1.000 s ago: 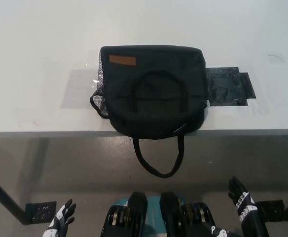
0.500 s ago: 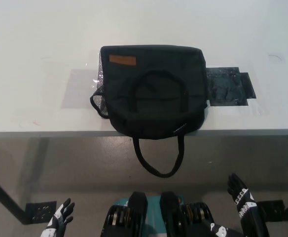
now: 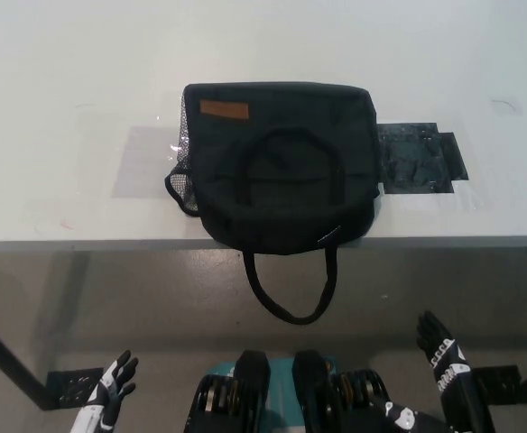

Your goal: A soft travel bag is kept infront of the robot in the middle of the desk and the robot uses both its hands to press it to reduce its size

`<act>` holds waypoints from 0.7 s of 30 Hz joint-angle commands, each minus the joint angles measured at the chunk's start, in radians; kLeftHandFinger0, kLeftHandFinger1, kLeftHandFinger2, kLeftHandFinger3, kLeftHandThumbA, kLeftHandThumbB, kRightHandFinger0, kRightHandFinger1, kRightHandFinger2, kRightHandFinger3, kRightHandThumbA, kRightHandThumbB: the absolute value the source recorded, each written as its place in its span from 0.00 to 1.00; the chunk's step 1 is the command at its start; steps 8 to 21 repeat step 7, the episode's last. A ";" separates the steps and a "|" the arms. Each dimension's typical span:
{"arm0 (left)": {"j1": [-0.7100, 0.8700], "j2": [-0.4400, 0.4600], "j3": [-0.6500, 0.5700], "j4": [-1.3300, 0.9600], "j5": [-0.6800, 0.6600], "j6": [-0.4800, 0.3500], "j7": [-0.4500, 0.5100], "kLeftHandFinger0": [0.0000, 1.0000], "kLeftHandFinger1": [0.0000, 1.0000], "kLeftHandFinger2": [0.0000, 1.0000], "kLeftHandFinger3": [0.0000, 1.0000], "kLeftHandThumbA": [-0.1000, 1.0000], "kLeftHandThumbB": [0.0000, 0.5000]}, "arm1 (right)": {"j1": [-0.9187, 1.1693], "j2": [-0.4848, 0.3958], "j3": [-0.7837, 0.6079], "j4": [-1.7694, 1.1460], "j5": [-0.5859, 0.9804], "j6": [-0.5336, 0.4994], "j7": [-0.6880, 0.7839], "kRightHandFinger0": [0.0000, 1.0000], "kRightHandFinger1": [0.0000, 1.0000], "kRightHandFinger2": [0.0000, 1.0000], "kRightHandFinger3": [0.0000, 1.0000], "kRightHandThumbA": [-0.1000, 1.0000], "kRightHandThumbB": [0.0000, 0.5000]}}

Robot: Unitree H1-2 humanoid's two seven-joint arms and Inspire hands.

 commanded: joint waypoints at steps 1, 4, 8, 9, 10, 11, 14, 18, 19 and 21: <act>-0.009 0.014 0.005 -0.015 0.002 -0.032 0.010 1.00 1.00 1.00 1.00 1.00 0.51 | -0.018 0.003 -0.010 -0.017 -0.005 -0.055 0.009 1.00 1.00 1.00 1.00 1.00 0.54; -0.013 0.009 0.003 -0.016 0.008 -0.023 0.012 1.00 1.00 1.00 1.00 1.00 0.54 | -0.018 0.002 -0.012 -0.017 -0.016 -0.055 0.005 1.00 1.00 1.00 1.00 1.00 0.53; 0.019 0.007 -0.004 -0.017 0.015 -0.033 0.010 1.00 1.00 1.00 1.00 1.00 0.54 | 0.016 -0.002 -0.010 -0.024 -0.019 -0.055 0.009 1.00 1.00 1.00 1.00 1.00 0.54; 0.019 0.007 -0.004 -0.017 0.015 -0.033 0.010 1.00 1.00 1.00 1.00 1.00 0.54 | 0.016 -0.002 -0.010 -0.024 -0.019 -0.055 0.009 1.00 1.00 1.00 1.00 1.00 0.54; 0.019 0.007 -0.004 -0.017 0.015 -0.033 0.010 1.00 1.00 1.00 1.00 1.00 0.54 | 0.016 -0.002 -0.010 -0.024 -0.019 -0.055 0.009 1.00 1.00 1.00 1.00 1.00 0.54; 0.019 0.007 -0.004 -0.017 0.015 -0.033 0.010 1.00 1.00 1.00 1.00 1.00 0.54 | 0.016 -0.002 -0.010 -0.024 -0.019 -0.055 0.009 1.00 1.00 1.00 1.00 1.00 0.54; 0.019 0.007 -0.004 -0.017 0.015 -0.033 0.010 1.00 1.00 1.00 1.00 1.00 0.54 | 0.016 -0.002 -0.010 -0.024 -0.019 -0.055 0.009 1.00 1.00 1.00 1.00 1.00 0.54; 0.019 0.007 -0.004 -0.017 0.015 -0.033 0.010 1.00 1.00 1.00 1.00 1.00 0.54 | 0.016 -0.002 -0.010 -0.024 -0.019 -0.055 0.009 1.00 1.00 1.00 1.00 1.00 0.54; 0.019 0.007 -0.004 -0.017 0.015 -0.033 0.010 1.00 1.00 1.00 1.00 1.00 0.54 | 0.016 -0.002 -0.010 -0.024 -0.019 -0.055 0.009 1.00 1.00 1.00 1.00 1.00 0.54; 0.019 0.007 -0.004 -0.017 0.015 -0.033 0.010 1.00 1.00 1.00 1.00 1.00 0.54 | 0.016 -0.002 -0.010 -0.024 -0.019 -0.055 0.009 1.00 1.00 1.00 1.00 1.00 0.54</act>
